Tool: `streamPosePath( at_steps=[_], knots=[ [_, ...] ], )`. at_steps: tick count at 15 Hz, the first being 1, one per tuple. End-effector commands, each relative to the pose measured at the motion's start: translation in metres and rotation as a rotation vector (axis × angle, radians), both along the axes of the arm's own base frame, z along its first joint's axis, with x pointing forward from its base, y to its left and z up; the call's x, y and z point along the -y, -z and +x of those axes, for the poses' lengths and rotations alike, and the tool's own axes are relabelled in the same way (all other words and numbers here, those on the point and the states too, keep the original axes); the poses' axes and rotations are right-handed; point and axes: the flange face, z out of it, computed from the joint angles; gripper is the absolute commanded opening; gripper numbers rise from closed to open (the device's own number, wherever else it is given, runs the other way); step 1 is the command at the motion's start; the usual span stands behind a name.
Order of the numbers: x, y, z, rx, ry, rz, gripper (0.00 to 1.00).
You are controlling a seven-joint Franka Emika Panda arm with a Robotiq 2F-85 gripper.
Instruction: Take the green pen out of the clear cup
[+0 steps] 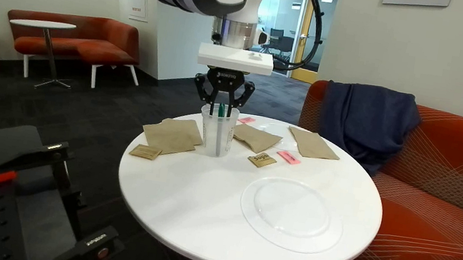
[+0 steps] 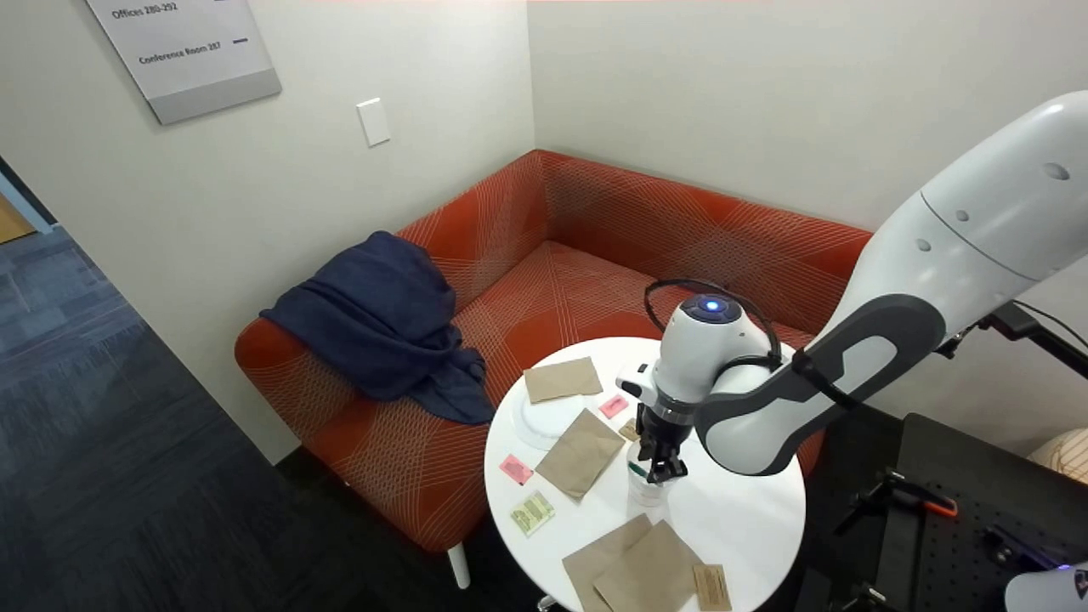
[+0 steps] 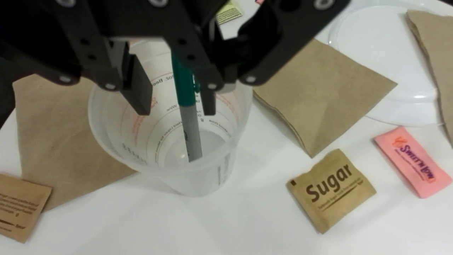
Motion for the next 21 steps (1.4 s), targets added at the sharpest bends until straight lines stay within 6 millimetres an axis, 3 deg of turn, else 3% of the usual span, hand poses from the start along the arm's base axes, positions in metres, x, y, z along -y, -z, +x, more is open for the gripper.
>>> streamPosePath(
  at_steps=[1,4,5,8,13,21],
  knots=[
    [-0.003,0.006,0.008,0.034,0.004,0.001,0.42],
    [-0.005,0.011,0.009,0.041,-0.001,0.007,0.36],
    [-0.006,0.012,0.009,0.042,-0.001,0.01,0.19],
    [-0.008,0.014,0.007,0.041,-0.003,0.015,0.01],
    [-0.007,0.0,-0.001,0.069,0.019,0.006,0.05],
    [-0.016,-0.059,-0.022,0.194,0.038,0.014,0.05]
  ],
)
